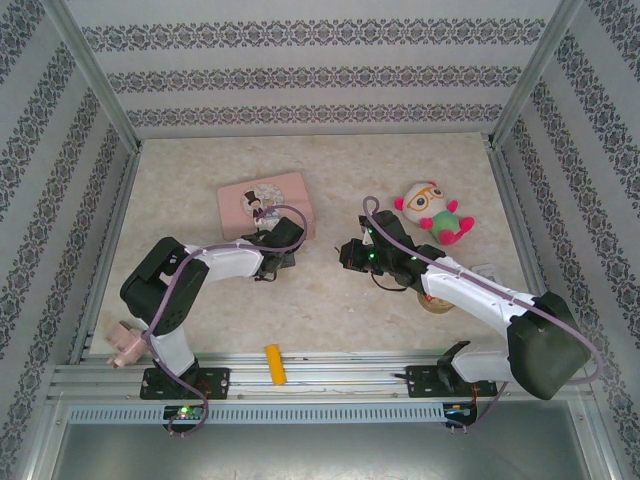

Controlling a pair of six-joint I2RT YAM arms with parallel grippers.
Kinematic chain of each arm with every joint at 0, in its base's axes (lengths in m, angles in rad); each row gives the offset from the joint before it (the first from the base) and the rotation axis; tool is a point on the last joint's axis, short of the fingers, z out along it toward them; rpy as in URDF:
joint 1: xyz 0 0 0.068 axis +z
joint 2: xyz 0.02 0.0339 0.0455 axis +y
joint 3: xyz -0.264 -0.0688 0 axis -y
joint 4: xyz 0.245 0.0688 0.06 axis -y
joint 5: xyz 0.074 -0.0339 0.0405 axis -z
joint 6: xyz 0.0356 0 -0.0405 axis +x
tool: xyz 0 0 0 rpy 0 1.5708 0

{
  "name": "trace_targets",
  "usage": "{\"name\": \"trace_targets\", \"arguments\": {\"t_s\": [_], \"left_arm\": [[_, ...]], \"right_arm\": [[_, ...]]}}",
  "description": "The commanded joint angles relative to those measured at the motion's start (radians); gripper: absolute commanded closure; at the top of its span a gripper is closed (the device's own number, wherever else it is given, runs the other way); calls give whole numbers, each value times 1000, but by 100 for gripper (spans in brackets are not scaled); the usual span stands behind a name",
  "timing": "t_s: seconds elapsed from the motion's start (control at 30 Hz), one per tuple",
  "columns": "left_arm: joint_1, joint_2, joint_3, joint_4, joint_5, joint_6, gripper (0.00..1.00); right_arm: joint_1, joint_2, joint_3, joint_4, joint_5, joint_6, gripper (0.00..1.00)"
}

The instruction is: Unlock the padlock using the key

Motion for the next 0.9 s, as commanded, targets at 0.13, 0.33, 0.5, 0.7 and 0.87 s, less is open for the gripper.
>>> {"name": "trace_targets", "arguments": {"t_s": [0.13,0.33,0.5,0.7,0.87], "left_arm": [[8,19,16,1,-3,-1,66],[8,18,19,3,14,-3,72],[8,5,15,8,68,-15,79],[2,-16,7,49,205,-53,79],[-5,-40,6,70,274,-135,79]], "right_arm": [[-9,-13,20,15,-7,13,100],[-9,-7,21,16,-9,14,100],[-8,2,15,20,-12,17,100],[-2,-12,-47,79,15,11,100],[7,-27,-139,200,24,7,100]]}}
